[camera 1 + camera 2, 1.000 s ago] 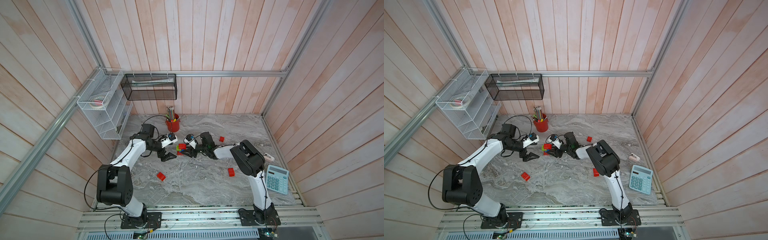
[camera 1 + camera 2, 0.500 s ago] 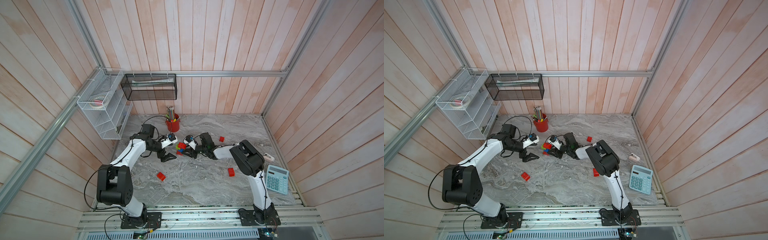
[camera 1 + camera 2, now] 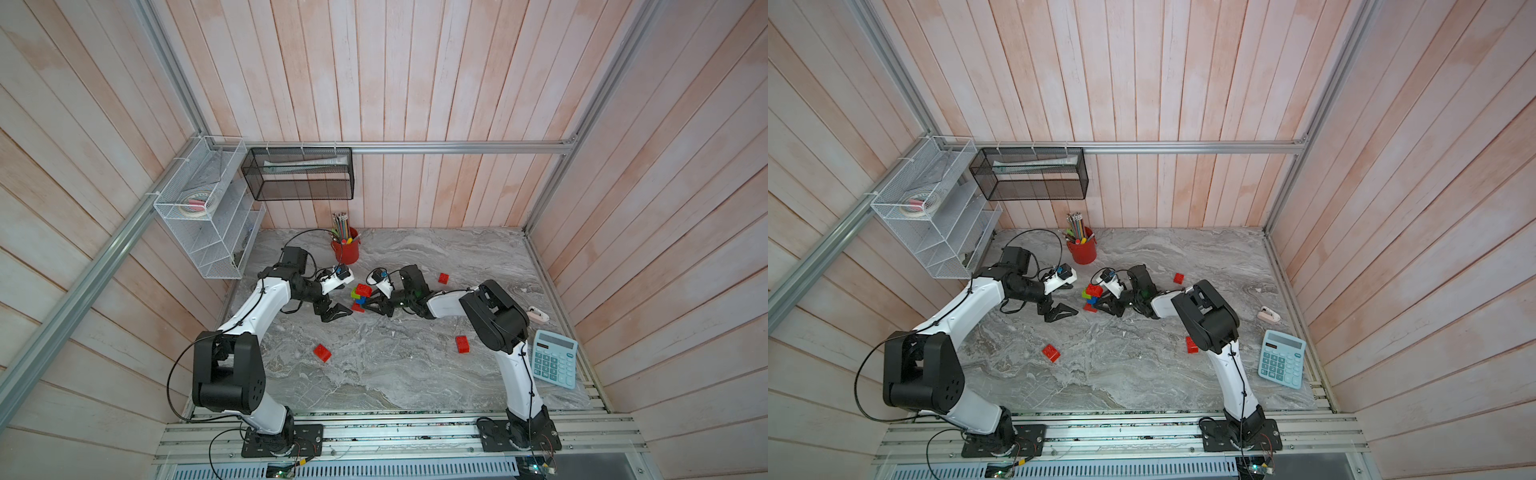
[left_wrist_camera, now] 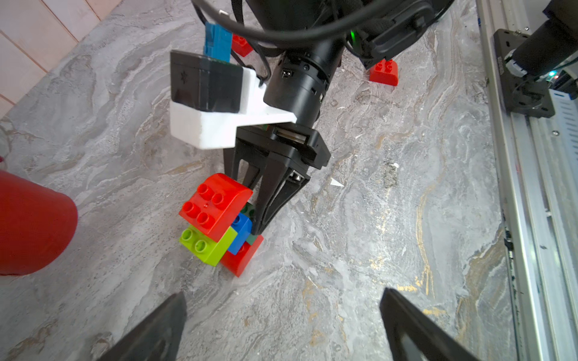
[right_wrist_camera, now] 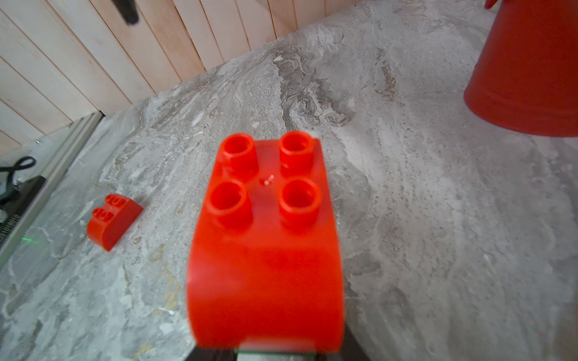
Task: Assemble the letter s with lego
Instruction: Adjust the lego brick at the center of the board.
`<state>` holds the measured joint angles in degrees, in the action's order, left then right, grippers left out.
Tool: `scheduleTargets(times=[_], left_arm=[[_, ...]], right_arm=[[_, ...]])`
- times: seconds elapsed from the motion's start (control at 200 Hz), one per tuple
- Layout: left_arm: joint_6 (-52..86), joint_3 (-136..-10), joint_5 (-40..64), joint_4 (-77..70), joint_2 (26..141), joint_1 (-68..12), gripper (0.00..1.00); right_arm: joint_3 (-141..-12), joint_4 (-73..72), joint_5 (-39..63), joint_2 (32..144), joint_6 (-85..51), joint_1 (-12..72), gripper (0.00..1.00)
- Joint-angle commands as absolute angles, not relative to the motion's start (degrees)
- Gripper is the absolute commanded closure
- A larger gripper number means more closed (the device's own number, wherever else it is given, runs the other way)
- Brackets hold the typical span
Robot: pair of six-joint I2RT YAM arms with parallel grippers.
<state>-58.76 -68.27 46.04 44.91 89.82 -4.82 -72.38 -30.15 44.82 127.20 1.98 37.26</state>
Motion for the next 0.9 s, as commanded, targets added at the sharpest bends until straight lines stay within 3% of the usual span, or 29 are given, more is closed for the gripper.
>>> scheduleTargets(times=[0.0, 0.215, 0.62, 0.895], left_arm=[[-54.9, -70.57, 47.17, 42.49, 87.2, -4.22, 0.0], [-49.65, -70.93, 47.98, 40.17, 86.0, -3.86, 0.0], [-46.26, -70.18, 47.12, 39.16, 84.43, -3.69, 0.0], [-45.21, -69.23, 46.68, 38.94, 83.24, -3.69, 0.0]], right_arm=[[-73.14, -31.67, 49.91, 123.88, -7.79, 36.99, 0.71], [-72.52, -34.46, 57.8, 124.94, -25.46, 36.92, 0.71], [-79.65, -30.82, 67.48, 132.49, -39.86, 35.84, 0.7], [-85.44, -25.12, 68.61, 136.52, -44.03, 35.77, 0.68]])
